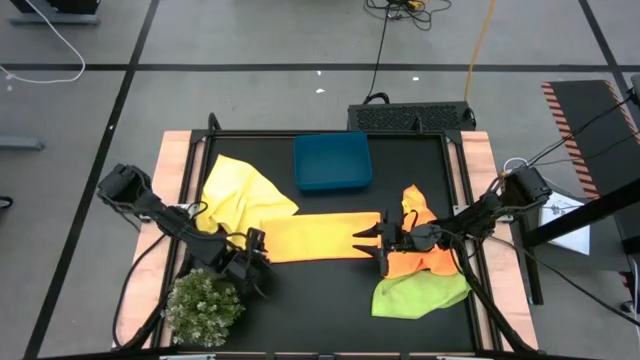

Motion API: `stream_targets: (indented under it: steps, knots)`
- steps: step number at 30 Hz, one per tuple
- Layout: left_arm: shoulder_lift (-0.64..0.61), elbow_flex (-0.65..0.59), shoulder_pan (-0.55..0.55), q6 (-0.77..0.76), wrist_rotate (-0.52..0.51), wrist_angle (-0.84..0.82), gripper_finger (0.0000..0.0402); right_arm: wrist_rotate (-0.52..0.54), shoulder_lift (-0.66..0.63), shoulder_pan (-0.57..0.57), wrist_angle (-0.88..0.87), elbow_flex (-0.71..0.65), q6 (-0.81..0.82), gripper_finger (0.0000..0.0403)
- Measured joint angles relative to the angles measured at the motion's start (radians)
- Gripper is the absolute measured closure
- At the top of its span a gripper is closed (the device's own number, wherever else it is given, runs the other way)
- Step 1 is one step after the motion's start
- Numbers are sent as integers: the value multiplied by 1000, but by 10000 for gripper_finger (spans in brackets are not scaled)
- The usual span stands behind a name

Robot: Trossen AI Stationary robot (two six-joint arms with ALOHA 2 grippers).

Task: Fold microfiber towels
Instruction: Fold the left orange microfiber towel

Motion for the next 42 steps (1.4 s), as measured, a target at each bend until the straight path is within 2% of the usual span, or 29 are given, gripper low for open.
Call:
stream_targets:
  steps: [6, 11, 18, 25, 30, 34, 38, 42]
  knots:
    - [93, 10, 12, 25, -6, 18, 163, 1, 0, 0, 0, 0, 0, 268]
    - [94, 8, 13, 25, -37, -3, 183, 1, 0, 0, -7, 0, 1, 268]
    - [88, 2, 18, 40, -73, -38, 249, 2, 0, 0, -13, 0, 21, 268]
    - [92, 0, 26, 44, -56, -23, 317, 0, 0, 0, -15, 0, 20, 268]
    - [93, -1, 26, 44, -52, -2, 389, -111, 0, 0, -15, 2, -40, 268]
    - [91, -2, 26, 44, -53, 35, 390, -157, 10, 15, -15, 38, -78, 268]
    - [94, 27, 29, 67, -64, 48, 397, -159, 51, 45, -46, 114, -182, 268]
    - [89, 93, 29, 72, -84, 63, 393, -137, 90, 48, -142, 205, -214, 268]
